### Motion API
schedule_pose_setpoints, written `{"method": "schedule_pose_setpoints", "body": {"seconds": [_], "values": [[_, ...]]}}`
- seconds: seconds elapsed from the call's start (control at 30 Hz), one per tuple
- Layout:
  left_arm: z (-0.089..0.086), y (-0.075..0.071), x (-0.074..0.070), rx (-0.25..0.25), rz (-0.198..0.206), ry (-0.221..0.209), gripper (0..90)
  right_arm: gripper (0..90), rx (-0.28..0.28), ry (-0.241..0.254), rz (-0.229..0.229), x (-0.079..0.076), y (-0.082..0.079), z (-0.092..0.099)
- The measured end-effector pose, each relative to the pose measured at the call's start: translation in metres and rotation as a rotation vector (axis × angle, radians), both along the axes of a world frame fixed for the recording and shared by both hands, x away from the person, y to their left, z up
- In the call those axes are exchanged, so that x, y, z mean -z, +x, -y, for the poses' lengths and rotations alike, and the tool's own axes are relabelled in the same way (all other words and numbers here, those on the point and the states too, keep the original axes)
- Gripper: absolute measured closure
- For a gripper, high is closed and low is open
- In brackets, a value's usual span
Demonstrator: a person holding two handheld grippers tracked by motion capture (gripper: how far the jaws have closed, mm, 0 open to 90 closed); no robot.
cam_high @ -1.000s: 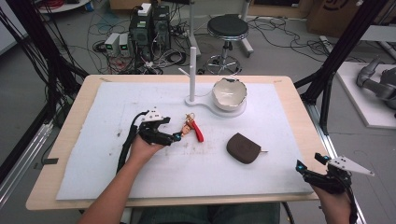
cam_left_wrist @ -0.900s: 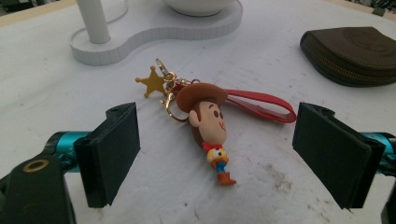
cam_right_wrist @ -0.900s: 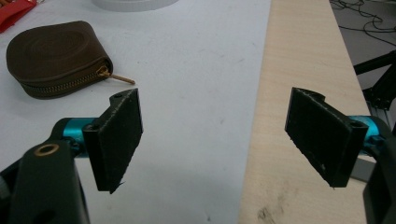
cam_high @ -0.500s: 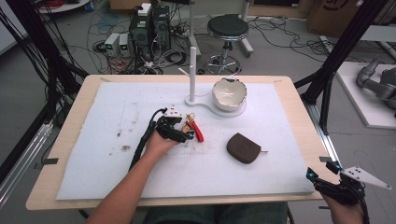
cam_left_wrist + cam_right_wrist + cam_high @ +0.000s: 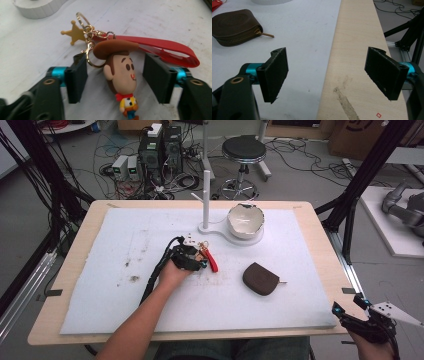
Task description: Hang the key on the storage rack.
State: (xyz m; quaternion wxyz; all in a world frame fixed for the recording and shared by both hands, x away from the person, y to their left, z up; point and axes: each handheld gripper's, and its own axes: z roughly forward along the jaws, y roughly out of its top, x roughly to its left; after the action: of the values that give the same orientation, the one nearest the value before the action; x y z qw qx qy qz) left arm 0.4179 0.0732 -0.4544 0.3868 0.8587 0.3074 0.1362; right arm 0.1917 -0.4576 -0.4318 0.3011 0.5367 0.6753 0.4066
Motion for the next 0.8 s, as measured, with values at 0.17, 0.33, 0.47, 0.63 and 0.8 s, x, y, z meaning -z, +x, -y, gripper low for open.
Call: {"method": "schedule_pose_setpoints", "body": {"seconds": [0.17,0.33,0.47,0.63,0.8], "values": [[-0.002,-0.002,-0.002,0.037,0.015,0.012,65.6,19.2,-0.004,-0.010,-0.001,0.000,0.000,0.000],[-0.001,-0.004,-0.004,0.064,0.042,0.044,66.6,19.2,-0.008,-0.014,-0.007,0.000,0.000,-0.002],[-0.007,-0.003,-0.007,0.064,0.044,-0.003,66.7,19.2,-0.010,-0.012,-0.005,0.000,0.001,-0.002],[-0.018,-0.004,-0.016,0.067,0.049,-0.103,66.7,19.2,-0.010,-0.013,-0.010,0.000,0.002,-0.002],[-0.024,-0.008,-0.027,0.089,0.052,-0.202,66.7,19.2,-0.018,-0.015,-0.008,0.000,0.006,-0.004]]}}
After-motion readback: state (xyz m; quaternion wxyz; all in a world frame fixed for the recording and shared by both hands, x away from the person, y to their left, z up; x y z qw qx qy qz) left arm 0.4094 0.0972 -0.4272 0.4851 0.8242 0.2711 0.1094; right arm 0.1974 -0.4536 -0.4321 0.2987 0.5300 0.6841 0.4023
